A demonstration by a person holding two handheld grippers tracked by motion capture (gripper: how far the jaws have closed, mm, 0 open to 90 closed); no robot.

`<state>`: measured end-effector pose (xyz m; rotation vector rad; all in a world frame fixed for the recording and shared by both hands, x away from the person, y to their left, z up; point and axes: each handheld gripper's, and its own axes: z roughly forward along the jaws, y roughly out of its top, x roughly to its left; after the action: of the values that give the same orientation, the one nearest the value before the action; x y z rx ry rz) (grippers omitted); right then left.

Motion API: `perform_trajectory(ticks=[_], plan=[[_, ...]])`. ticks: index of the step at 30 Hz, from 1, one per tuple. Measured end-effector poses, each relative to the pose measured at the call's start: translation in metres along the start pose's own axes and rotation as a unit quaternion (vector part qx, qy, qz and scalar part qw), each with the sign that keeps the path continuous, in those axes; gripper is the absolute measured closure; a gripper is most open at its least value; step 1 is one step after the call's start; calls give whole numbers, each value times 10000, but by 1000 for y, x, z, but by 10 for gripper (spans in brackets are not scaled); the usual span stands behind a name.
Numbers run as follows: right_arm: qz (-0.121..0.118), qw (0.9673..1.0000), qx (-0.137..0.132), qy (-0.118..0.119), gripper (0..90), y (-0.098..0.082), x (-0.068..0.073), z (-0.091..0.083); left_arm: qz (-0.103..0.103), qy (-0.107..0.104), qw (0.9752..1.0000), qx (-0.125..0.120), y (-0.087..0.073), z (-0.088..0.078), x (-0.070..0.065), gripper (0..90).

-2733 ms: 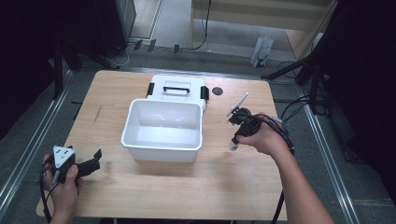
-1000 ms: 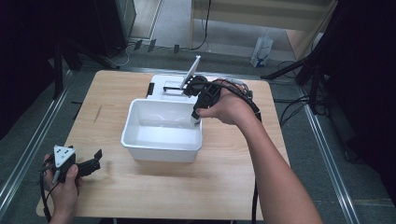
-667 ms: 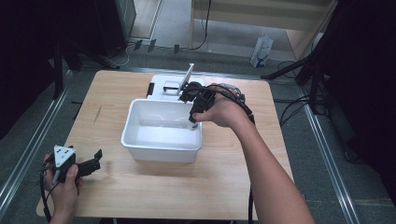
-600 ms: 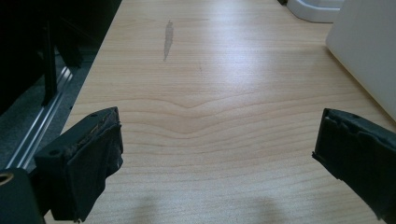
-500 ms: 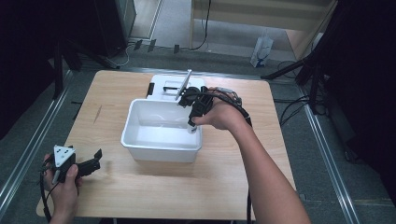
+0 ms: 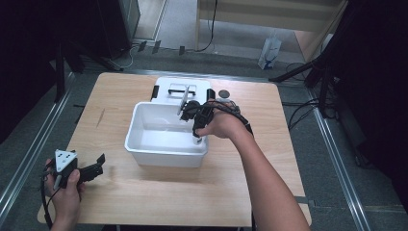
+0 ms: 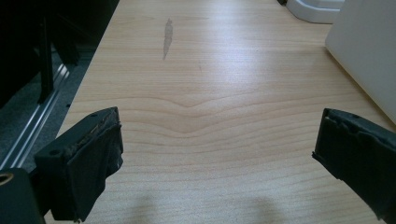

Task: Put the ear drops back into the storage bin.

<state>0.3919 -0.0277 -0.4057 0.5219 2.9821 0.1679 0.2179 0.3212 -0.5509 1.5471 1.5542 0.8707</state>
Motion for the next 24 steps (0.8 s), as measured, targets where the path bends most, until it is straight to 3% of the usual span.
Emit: perform_trajectory(ticks=[11,14,24], plan=[[-192,9993,211,-259,722,3,2,15,15,-5,10000,14,0,0,-1,19],[-344,9982,363,-327,722,4,5,20,19,-10,10000,27,0,0,-1,19],[-496,9967,564,-294,721,7,9,28,26,-17,10000,48,0,0,0,19]])
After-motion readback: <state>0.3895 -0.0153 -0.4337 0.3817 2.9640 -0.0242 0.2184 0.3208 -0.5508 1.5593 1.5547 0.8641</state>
